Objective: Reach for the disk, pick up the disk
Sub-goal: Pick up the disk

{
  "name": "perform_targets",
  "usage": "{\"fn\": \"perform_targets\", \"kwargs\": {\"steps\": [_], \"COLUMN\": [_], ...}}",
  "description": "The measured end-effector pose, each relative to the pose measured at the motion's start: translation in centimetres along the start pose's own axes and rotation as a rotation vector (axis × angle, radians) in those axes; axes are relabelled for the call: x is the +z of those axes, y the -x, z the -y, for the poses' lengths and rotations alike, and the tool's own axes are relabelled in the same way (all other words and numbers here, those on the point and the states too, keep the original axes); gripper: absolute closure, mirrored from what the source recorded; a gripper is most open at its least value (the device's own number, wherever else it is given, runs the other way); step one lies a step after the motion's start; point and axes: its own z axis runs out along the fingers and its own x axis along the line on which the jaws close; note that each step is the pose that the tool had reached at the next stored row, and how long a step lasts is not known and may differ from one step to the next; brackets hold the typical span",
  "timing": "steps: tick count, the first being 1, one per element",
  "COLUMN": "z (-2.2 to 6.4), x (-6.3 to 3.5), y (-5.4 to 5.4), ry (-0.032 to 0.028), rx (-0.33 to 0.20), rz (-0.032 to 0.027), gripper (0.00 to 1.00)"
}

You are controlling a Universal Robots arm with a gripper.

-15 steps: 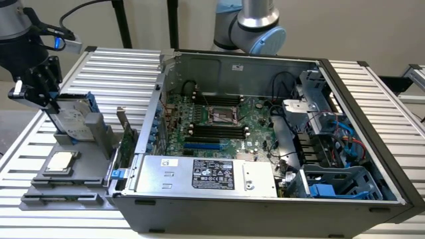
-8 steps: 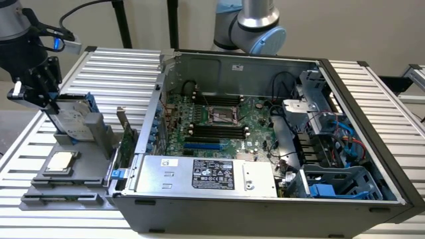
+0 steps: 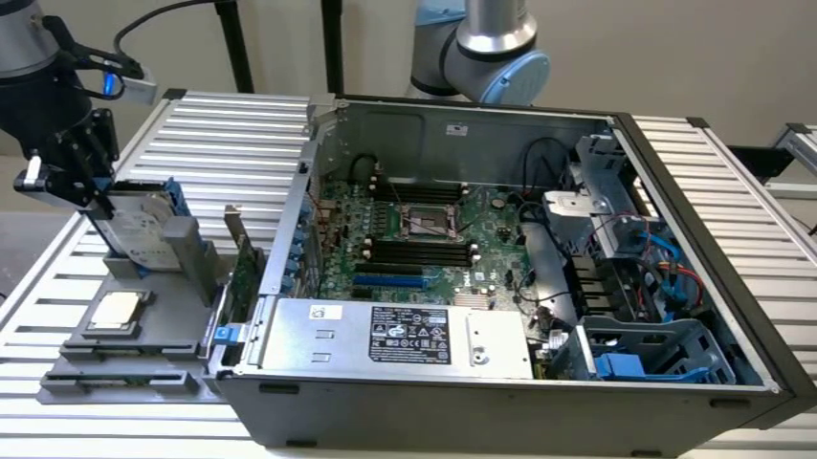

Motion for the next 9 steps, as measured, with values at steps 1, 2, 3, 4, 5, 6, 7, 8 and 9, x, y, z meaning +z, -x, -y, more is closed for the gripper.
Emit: {"fn": "perform_targets", "kwargs": {"steps": [1,2,3,4,5,6,7,8,9], "z": [0.00,0.00,0.00,0.00,0.00,0.00,0.00,0.00,0.00], "x": [0.00,0.00,0.00,0.00,0.00,-0.01,-0.06,-0.12,-0.20], "y": [0.00,0.00,0.00,0.00,0.00,0.00,0.00,0.00,0.00], "ry": [0.0001,0.0001,0.0000,0.0000,0.0000,-0.0001,-0.0001,-0.0001,-0.0001], "rx": [0.000,0.000,0.000,0.000,0.000,0.000,0.000,0.000,0.000], "rz": [0.0000,0.0000,0.0000,0.0000,0.0000,0.0000,0.0000,0.0000,0.0000], "gripper": [0.67,0.67,0.67,0.67,0.67,0.67,0.67,0.67,0.67]}}
